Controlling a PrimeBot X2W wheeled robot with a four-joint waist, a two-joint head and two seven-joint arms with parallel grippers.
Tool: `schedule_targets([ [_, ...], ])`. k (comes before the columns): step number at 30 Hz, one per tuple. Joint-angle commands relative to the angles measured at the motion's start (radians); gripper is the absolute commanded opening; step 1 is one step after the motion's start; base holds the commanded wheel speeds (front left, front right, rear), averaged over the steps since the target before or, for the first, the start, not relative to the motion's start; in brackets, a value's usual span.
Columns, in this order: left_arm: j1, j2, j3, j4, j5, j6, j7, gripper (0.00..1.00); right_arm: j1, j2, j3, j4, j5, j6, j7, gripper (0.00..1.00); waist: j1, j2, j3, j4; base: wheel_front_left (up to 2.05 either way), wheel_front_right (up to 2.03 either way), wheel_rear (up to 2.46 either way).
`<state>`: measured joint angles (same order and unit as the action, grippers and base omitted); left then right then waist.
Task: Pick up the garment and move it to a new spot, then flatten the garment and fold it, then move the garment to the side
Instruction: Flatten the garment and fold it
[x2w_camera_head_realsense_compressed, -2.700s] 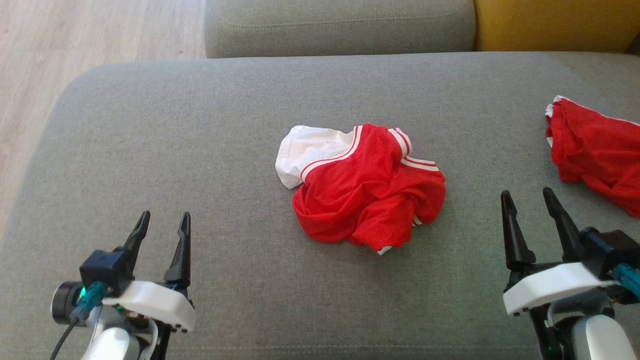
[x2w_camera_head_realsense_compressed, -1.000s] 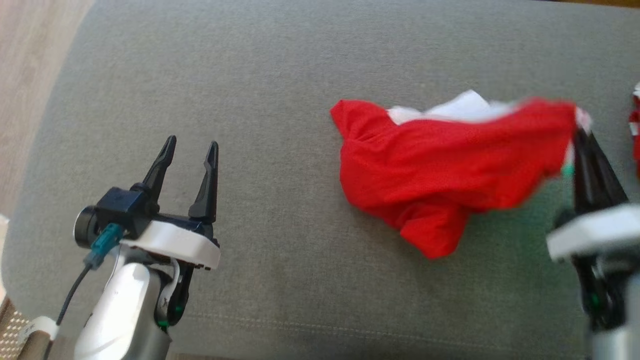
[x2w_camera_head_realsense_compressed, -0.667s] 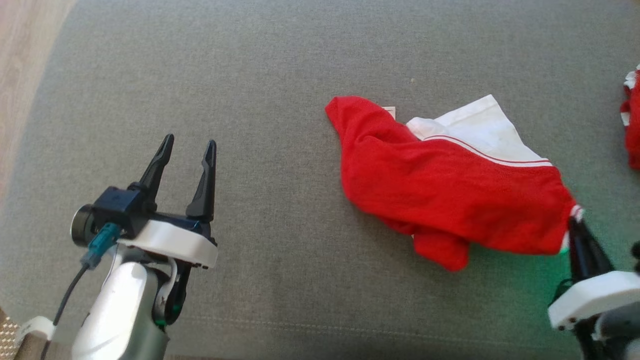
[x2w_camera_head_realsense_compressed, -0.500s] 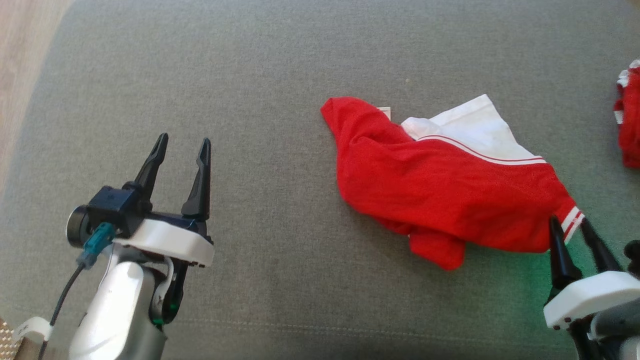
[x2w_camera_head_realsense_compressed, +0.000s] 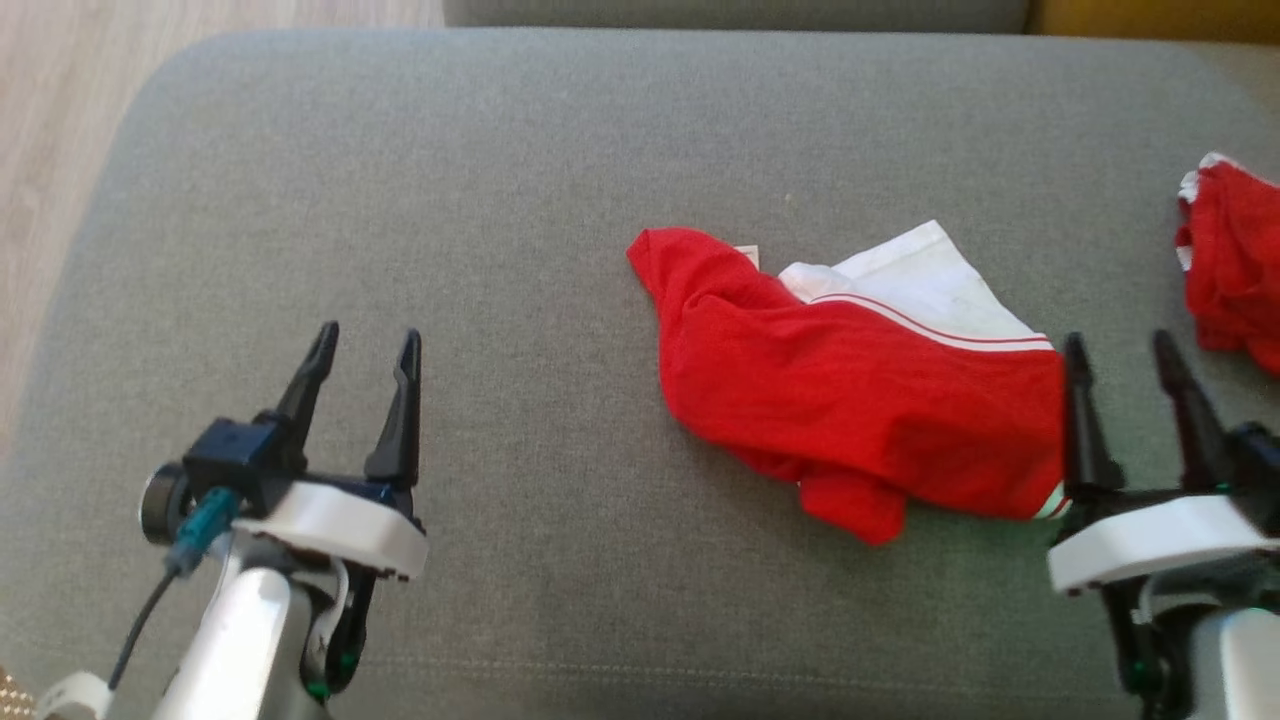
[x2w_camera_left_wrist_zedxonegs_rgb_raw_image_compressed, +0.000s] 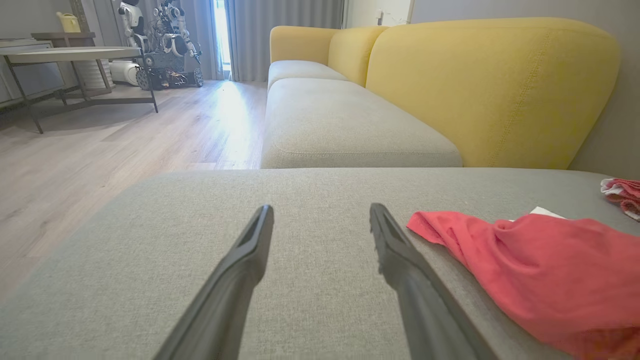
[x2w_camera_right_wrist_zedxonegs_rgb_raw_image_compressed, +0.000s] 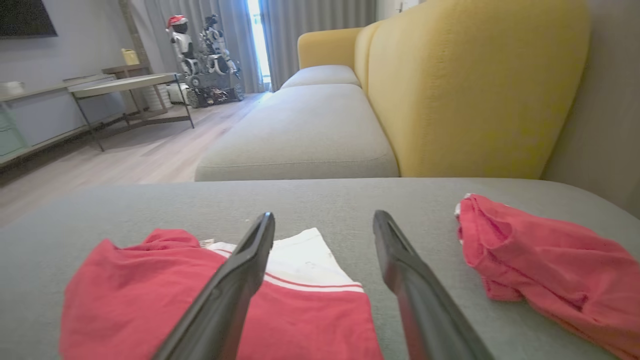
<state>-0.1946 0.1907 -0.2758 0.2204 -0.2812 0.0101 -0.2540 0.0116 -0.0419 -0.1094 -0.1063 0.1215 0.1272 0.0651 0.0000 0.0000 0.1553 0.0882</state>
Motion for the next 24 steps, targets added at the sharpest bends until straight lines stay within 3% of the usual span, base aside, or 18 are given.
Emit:
schedule_targets([
  [1, -0.013, 0.021, 0.037, -0.028, 0.009, 0.005, -0.008, 1.00, -0.034, -0.008, 0.046, -0.019, -0.005, 0.003, -0.013, 1.00, 0.0000, 0.0000, -0.018, -0.001, 0.00, 0.00, 0.00],
  [24, -0.026, 0.034, -0.009, -0.051, 0.008, -0.003, 0.030, 1.00, -0.046, -0.008, 0.072, 0.011, 0.001, 0.003, -0.035, 1.00, 0.0000, 0.0000, -0.016, -0.003, 0.00, 0.00, 0.00],
])
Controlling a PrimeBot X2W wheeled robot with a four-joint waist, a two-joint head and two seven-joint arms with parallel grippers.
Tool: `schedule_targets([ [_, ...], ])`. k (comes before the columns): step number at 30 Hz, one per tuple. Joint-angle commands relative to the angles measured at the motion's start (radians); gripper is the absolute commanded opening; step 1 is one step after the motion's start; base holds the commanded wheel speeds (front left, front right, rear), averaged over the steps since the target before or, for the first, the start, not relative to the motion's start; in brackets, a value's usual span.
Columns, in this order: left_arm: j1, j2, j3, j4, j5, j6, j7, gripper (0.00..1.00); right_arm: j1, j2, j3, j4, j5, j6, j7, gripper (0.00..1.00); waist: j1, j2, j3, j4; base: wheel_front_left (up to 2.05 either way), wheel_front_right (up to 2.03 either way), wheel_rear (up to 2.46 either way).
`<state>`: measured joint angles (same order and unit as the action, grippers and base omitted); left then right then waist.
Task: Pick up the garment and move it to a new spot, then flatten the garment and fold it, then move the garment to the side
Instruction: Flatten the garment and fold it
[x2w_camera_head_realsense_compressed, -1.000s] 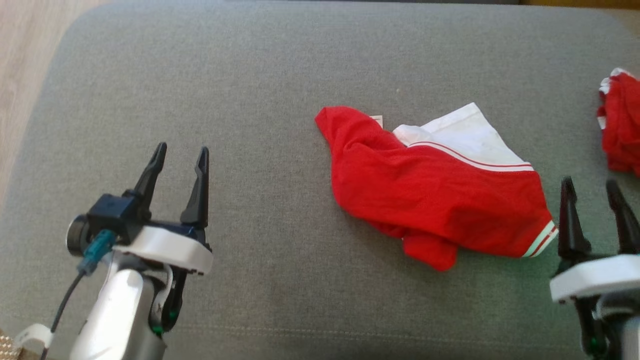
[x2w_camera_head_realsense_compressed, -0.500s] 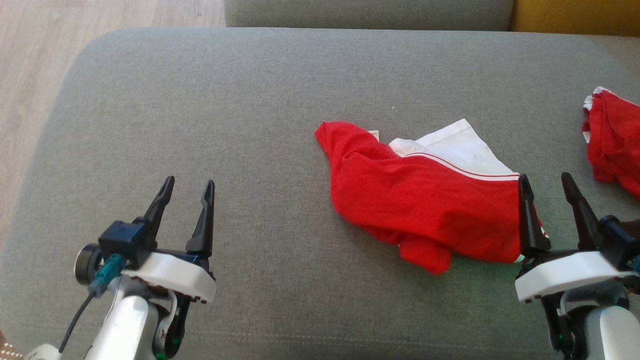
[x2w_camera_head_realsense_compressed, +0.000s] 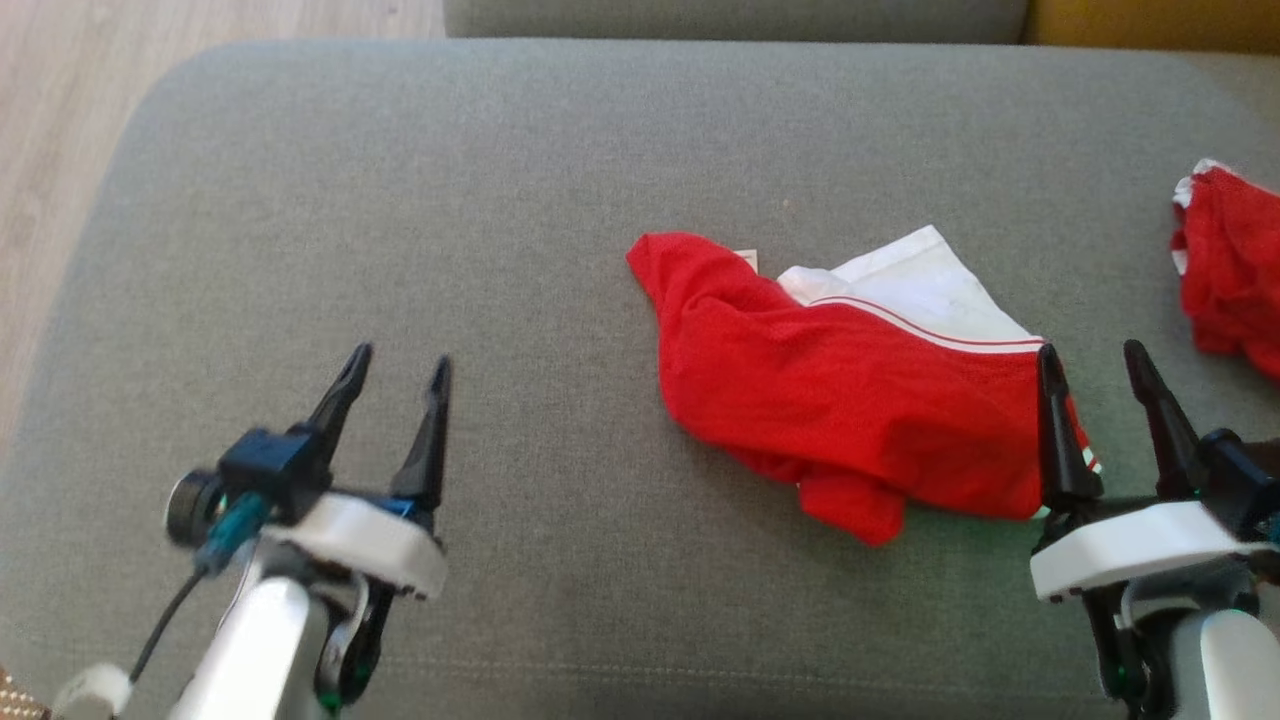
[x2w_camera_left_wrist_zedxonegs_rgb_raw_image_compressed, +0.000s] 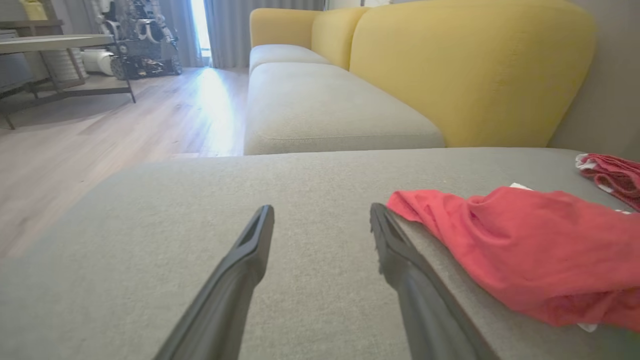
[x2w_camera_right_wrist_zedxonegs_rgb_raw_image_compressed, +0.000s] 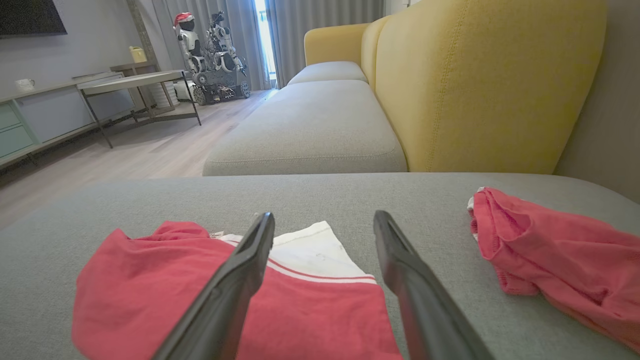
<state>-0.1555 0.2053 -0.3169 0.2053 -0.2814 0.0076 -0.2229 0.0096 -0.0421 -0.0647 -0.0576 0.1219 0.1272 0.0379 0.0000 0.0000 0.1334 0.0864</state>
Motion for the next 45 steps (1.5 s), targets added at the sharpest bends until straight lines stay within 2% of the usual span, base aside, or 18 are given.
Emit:
schedule_targets([
  [1, -0.086, 0.016, 0.024, -0.040, 0.009, -0.008, 0.005, 1.00, -0.050, -0.008, 0.028, -0.042, 0.001, 0.003, -0.008, 1.00, 0.0000, 0.0000, 0.016, -0.003, 0.00, 0.00, 0.00],
  [6, -0.251, -0.021, -0.034, -0.037, 0.007, -0.068, 0.050, 1.00, -0.086, -0.008, 0.038, -0.069, 0.003, 0.003, -0.009, 1.00, 0.0000, 0.0000, 0.085, -0.028, 0.00, 0.00, 0.00],
  [10, -0.395, -0.065, -0.074, 0.048, -0.032, -0.107, 0.107, 1.00, -0.122, -0.008, 0.061, -0.075, 0.006, 0.003, -0.015, 1.00, 0.0000, 0.0000, 0.145, -0.070, 0.00, 0.00, 0.00],
  [11, -0.464, -0.081, -0.095, 0.111, -0.052, -0.120, 0.126, 1.00, -0.139, -0.008, 0.069, -0.069, 0.009, 0.003, -0.022, 1.00, 0.0000, 0.0000, 0.167, -0.090, 0.00, 0.00, 0.00],
  [19, -0.676, -0.115, -0.241, 0.431, -0.146, -0.137, 0.208, 1.00, -0.189, -0.008, 0.114, -0.036, 0.023, 0.003, -0.048, 1.00, 0.0000, 0.0000, 0.223, -0.171, 0.00, 0.00, 0.00],
  [24, -0.749, -0.090, -0.358, 0.583, -0.241, -0.138, 0.285, 1.00, -0.199, -0.008, 0.125, -0.021, 0.030, 0.003, -0.060, 1.00, 0.0000, 0.0000, 0.237, -0.198, 0.00, 0.00, 0.00],
  [26, -0.760, -0.084, -0.378, 0.610, -0.256, -0.138, 0.307, 1.00, -0.198, -0.008, 0.123, -0.019, 0.032, 0.003, -0.063, 1.00, 0.0000, 0.0000, 0.238, -0.200, 0.00, 0.00, 0.00],
  [27, -0.776, -0.076, -0.411, 0.655, -0.282, -0.138, 0.346, 0.93, -0.196, -0.008, 0.120, -0.016, 0.034, 0.003, -0.067, 1.00, 0.0000, 0.0000, 0.237, -0.201, 0.00, 0.00, 0.00],
  [28, -0.782, -0.075, -0.429, 0.668, -0.295, -0.138, 0.361, 0.42, -0.194, -0.008, 0.117, -0.015, 0.034, 0.003, -0.068, 1.00, 0.0000, 0.0000, 0.237, -0.201, 0.00, 0.00, 0.00],
  [29, -0.788, -0.074, -0.444, 0.676, -0.309, -0.138, 0.368, 0.00, -0.193, -0.008, 0.114, -0.015, 0.034, 0.003, -0.068, 1.00, 0.0000, 0.0000, 0.238, -0.199, 0.00, 0.00, 0.00],
  [32, -0.801, -0.067, -0.467, 0.690, -0.325, -0.138, 0.365, 0.00, -0.192, -0.008, 0.109, -0.016, 0.035, 0.003, -0.069, 1.00, 0.0000, 0.0000, 0.238, -0.194, 0.00, 0.00, 0.00],
  [37, -0.825, -0.065, -0.443, 0.695, -0.340, -0.134, 0.191, 0.00, -0.195, -0.008, 0.105, -0.017, 0.040, 0.003, -0.067, 1.00, 0.0000, 0.0000, 0.233, -0.174, 0.00, 0.00, 0.00],
  [41, -0.810, -0.070, -0.392, 0.664, -0.359, -0.103, 0.034, 0.00, -0.183, -0.008, 0.094, -0.019, 0.043, 0.003, -0.060, 1.00, 0.0000, 0.0000, 0.219, -0.150, 0.00, 0.00, 0.00],
  [45, -0.748, -0.054, -0.330, 0.568, -0.374, -0.062, -0.030, 0.00, -0.169, -0.008, 0.079, -0.027, 0.046, 0.003, -0.050, 1.00, 0.0000, 0.0000, 0.204, -0.123, 0.00, 0.00, 0.00],
])
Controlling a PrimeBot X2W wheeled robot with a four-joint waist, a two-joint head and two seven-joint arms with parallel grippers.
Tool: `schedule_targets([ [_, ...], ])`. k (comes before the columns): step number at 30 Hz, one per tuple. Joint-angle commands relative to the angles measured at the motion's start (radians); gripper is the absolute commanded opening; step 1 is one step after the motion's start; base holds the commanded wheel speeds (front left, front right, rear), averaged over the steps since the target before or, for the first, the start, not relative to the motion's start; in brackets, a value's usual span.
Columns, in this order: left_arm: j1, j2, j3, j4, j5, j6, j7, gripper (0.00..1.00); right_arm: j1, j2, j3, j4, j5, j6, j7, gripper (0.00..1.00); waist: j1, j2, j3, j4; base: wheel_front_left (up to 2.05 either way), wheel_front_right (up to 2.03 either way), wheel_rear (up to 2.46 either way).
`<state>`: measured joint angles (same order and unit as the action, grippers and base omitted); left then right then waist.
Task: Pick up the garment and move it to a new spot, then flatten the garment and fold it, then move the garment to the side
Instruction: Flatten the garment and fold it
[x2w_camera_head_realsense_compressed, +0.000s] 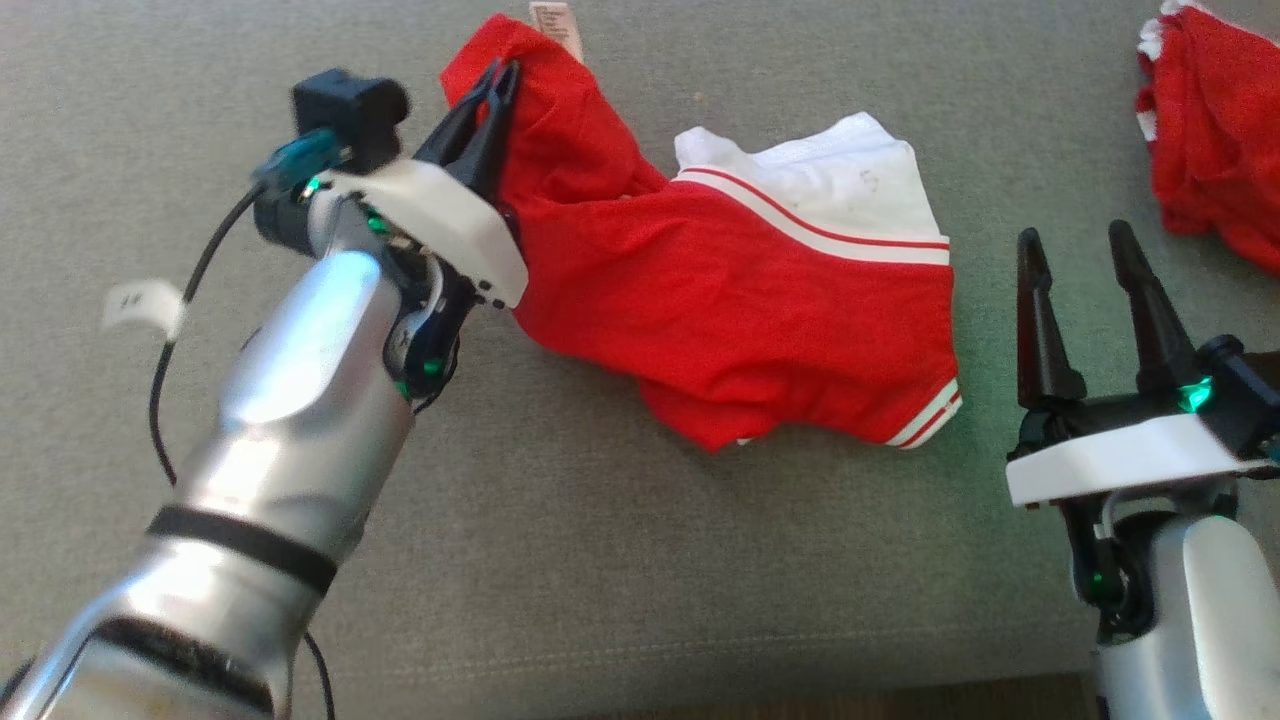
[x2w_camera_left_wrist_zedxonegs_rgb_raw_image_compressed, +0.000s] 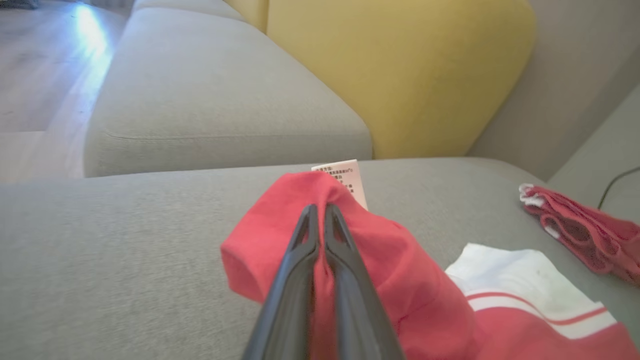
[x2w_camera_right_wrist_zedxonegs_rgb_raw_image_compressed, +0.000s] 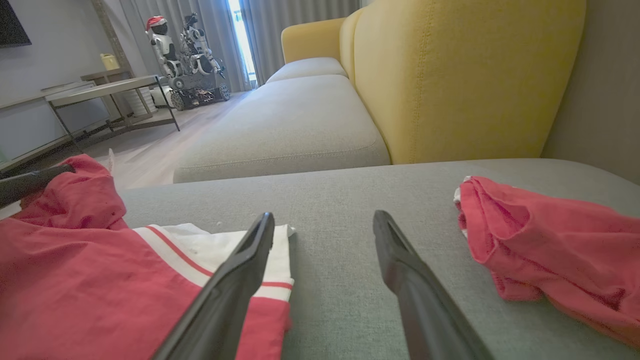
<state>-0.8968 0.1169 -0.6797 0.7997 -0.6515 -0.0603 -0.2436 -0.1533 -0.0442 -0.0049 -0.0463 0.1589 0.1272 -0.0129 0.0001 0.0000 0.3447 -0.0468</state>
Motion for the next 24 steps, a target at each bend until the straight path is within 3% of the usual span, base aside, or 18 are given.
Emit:
schedule_targets([
  [1, 0.019, 0.043, 0.056, -0.065, -0.007, 0.022, -0.014, 0.00, -0.002, -0.006, 0.014, -0.042, 0.008, 0.003, 0.004, 1.00, -0.0001, 0.0000, -0.012, 0.017, 0.00, 0.00, 0.00],
  [9, 0.404, 0.092, 0.328, -0.527, 0.055, 0.160, -0.018, 0.00, 0.021, -0.006, -0.002, -0.067, 0.006, 0.003, 0.027, 1.00, -0.0001, 0.0000, -0.029, 0.061, 0.00, 0.00, 0.00],
  [12, 0.547, 0.082, 0.378, -0.590, 0.064, 0.177, -0.018, 0.00, 0.027, -0.006, -0.005, -0.073, 0.009, 0.003, 0.033, 1.00, -0.0001, 0.0000, -0.032, 0.071, 0.00, 0.00, 0.00],
  [16, 0.648, 0.067, 0.395, -0.569, 0.055, 0.167, -0.018, 0.00, 0.025, -0.006, -0.006, -0.075, 0.010, 0.003, 0.042, 1.00, -0.0001, 0.0000, -0.031, 0.077, 0.00, 0.00, 0.00],
  [17, 0.658, 0.062, 0.396, -0.557, 0.049, 0.160, -0.018, 0.26, 0.024, -0.006, -0.006, -0.076, 0.010, 0.003, 0.043, 1.00, -0.0001, 0.0000, -0.032, 0.078, 0.00, 0.00, 0.00],
  [18, 0.664, 0.058, 0.395, -0.542, 0.046, 0.155, -0.018, 0.74, 0.024, -0.006, -0.005, -0.076, 0.009, 0.003, 0.045, 1.00, -0.0001, 0.0000, -0.033, 0.078, 0.00, 0.00, 0.00],
  [19, 0.665, 0.056, 0.394, -0.529, 0.046, 0.150, -0.018, 1.00, 0.023, -0.006, -0.005, -0.077, 0.009, 0.003, 0.046, 1.00, -0.0001, 0.0000, -0.035, 0.078, 0.00, 0.00, 0.00],
  [24, 0.657, 0.061, 0.391, -0.529, 0.127, 0.143, -0.018, 1.00, 0.029, -0.006, -0.007, -0.079, 0.002, 0.003, 0.042, 1.00, -0.0001, 0.0000, -0.058, 0.076, 0.00, 0.00, 0.00],
])
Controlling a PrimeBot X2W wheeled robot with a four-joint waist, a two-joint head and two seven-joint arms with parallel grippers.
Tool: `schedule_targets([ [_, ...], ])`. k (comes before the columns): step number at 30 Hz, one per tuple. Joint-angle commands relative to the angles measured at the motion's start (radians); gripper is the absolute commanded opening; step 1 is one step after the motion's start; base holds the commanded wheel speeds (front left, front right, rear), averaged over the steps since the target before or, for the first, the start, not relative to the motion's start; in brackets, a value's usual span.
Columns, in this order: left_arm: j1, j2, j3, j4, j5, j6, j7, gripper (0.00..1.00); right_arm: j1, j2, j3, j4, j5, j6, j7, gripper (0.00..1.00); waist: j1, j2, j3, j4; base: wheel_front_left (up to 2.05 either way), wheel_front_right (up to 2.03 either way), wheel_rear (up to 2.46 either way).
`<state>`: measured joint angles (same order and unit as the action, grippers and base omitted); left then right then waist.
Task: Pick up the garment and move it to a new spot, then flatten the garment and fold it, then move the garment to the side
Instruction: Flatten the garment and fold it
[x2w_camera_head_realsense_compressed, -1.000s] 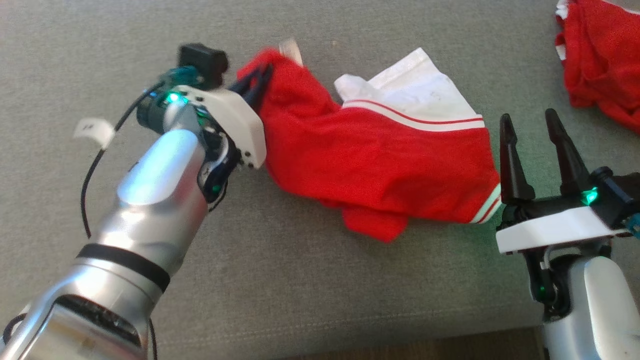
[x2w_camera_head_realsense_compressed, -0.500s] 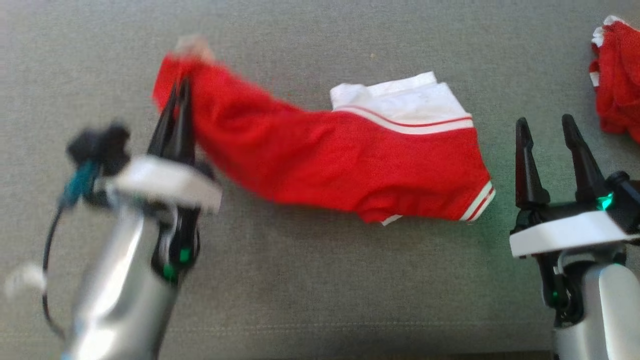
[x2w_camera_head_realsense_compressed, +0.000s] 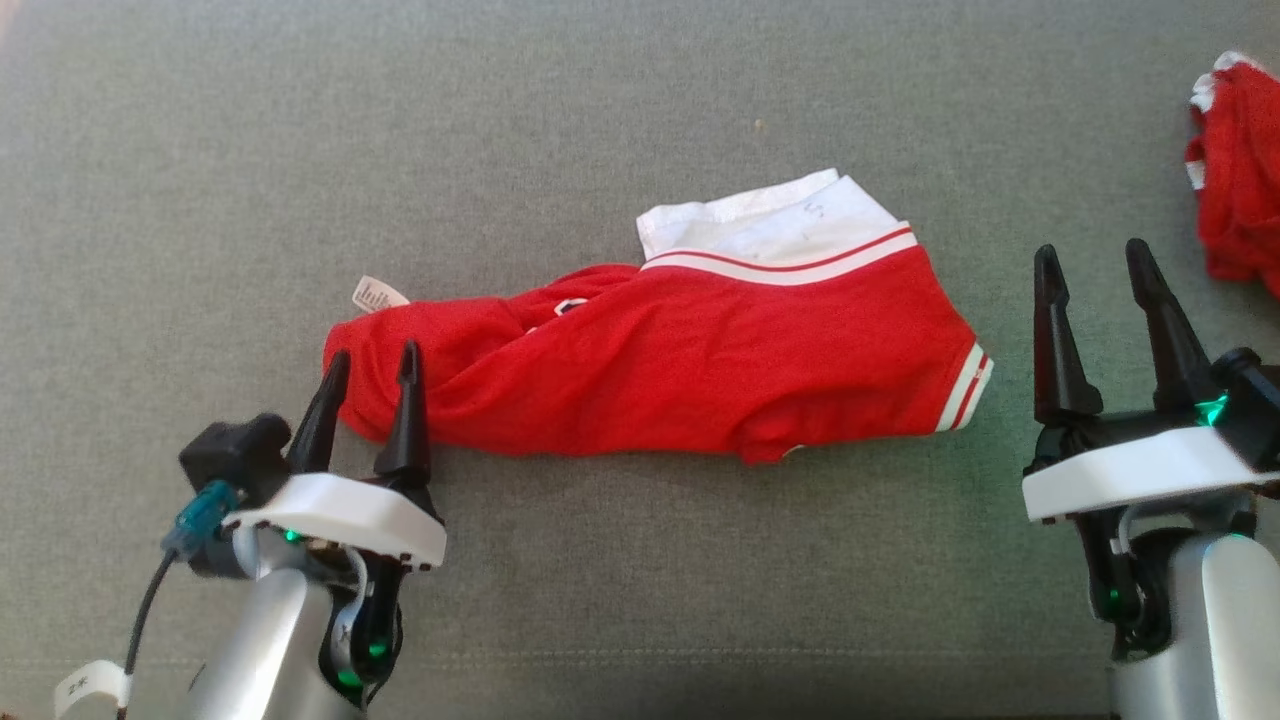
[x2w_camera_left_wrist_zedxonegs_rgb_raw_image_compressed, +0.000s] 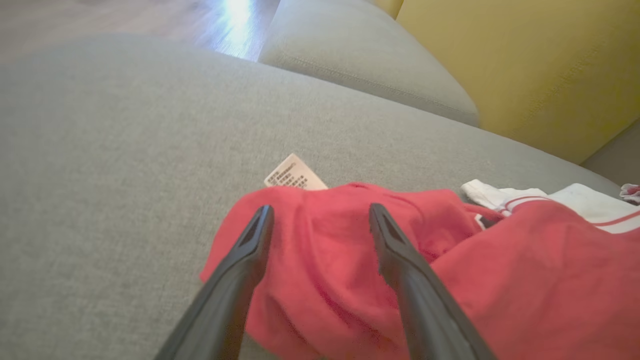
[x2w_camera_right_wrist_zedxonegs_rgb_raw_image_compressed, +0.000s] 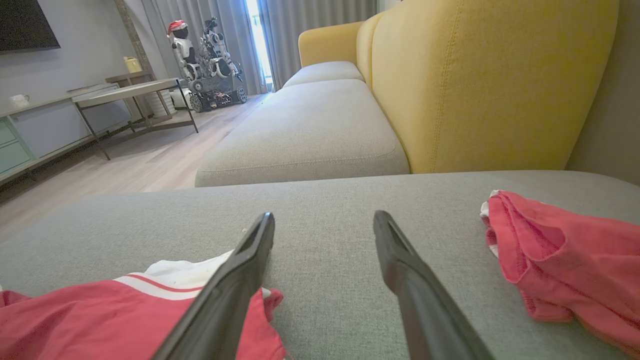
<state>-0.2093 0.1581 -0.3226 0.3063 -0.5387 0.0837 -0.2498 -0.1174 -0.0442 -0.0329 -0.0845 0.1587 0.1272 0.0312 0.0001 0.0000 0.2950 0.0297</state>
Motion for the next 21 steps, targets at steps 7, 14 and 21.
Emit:
schedule_targets([
  [7, -0.010, 0.029, 0.061, -0.117, 0.147, 0.001, -0.012, 1.00, 0.017, -0.006, 0.028, -0.030, -0.016, 0.003, -0.005, 1.00, -0.0001, 0.0000, -0.069, 0.000, 0.00, 0.00, 0.00],
  [14, 0.035, 0.074, 0.071, -0.162, 0.218, -0.006, -0.012, 1.00, 0.052, -0.006, 0.036, -0.026, -0.032, 0.003, 0.002, 1.00, -0.0001, 0.0000, -0.128, 0.006, 0.00, 0.00, 0.00],
  [21, 0.099, 0.111, 0.083, -0.183, 0.206, -0.005, 0.001, 1.00, 0.092, -0.006, 0.045, -0.026, -0.034, 0.003, 0.012, 1.00, -0.0001, 0.0000, -0.165, 0.008, 0.00, 0.00, 0.00],
])
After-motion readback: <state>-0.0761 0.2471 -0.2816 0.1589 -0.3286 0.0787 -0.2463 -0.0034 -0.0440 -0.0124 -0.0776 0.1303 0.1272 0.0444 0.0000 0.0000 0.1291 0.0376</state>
